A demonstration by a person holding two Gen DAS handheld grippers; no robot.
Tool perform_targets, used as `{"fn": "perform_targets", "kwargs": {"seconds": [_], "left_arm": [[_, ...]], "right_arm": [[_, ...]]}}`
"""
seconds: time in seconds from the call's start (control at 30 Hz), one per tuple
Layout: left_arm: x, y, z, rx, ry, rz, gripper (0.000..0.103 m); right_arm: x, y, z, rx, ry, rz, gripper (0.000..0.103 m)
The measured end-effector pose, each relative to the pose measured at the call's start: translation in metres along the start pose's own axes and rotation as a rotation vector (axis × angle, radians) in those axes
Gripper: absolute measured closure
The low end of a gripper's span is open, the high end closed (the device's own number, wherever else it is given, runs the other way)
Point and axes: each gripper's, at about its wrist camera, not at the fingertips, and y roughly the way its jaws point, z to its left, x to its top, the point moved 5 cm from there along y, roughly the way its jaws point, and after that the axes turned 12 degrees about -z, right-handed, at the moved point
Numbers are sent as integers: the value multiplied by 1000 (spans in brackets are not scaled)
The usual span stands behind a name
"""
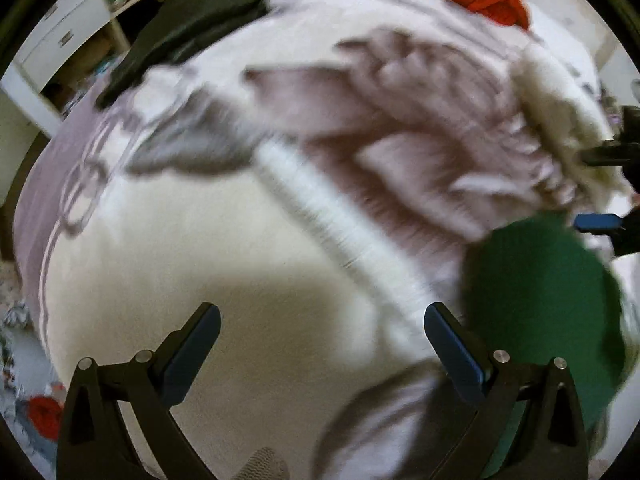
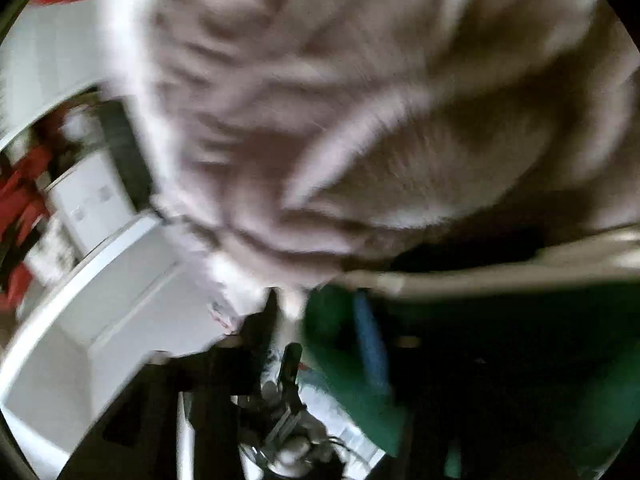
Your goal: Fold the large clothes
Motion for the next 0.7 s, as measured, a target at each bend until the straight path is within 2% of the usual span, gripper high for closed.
{"fn": "perform_targets", "kwargs": {"seconds": [0.03, 0.07, 0.13, 0.17, 0.2, 0.27, 0.33, 0.4, 0.5, 0.53, 0.57, 0.6, 0.63, 0.7], "left_arm": [[9, -5, -12, -46, -2, -9, 0], [18, -7, -27, -97, -7, -16, 0], [30, -5, -49, -174, -20, -20, 0], [35, 0, -60, -191, -10, -24, 0], [38, 10, -76, -187, 26, -32, 0], [34, 37, -97, -121, 118, -7, 0], [32, 55, -104, -92, 142, 2, 0], [33, 59, -102, -109, 118, -4, 0], [32, 56, -104, -94, 122, -4, 0], [33, 54, -105, -81, 139, -8, 0], [34, 53, -107, -71, 152, -12, 0], [35, 49, -109, -51, 178, -22, 0], [35, 45, -110, -40, 198, -31, 0], [35, 44, -113, -44, 215, -37, 0]], "right_arm": [[-4, -39, 3, 12, -60, -83, 38], [-1, -74, 3, -19, -105, -148, 38], [-4, -133, -14, -111, -183, -275, 33], [-7, -166, -33, -184, -214, -341, 31], [-11, -188, -53, -236, -219, -380, 31], [-2, -221, -93, -275, -192, -392, 30], [-4, -219, -135, -275, -153, -375, 30], [-11, -185, -164, -220, -131, -325, 30], [-8, -147, -203, -147, -54, -275, 30], [-8, -141, -207, -124, -40, -297, 46], [-7, -144, -208, -102, -37, -378, 95], [-8, -148, -205, -66, -40, -418, 100], [-10, -156, -200, -46, -46, -457, 100], [-17, -178, -186, -54, -105, -555, 100]]}}
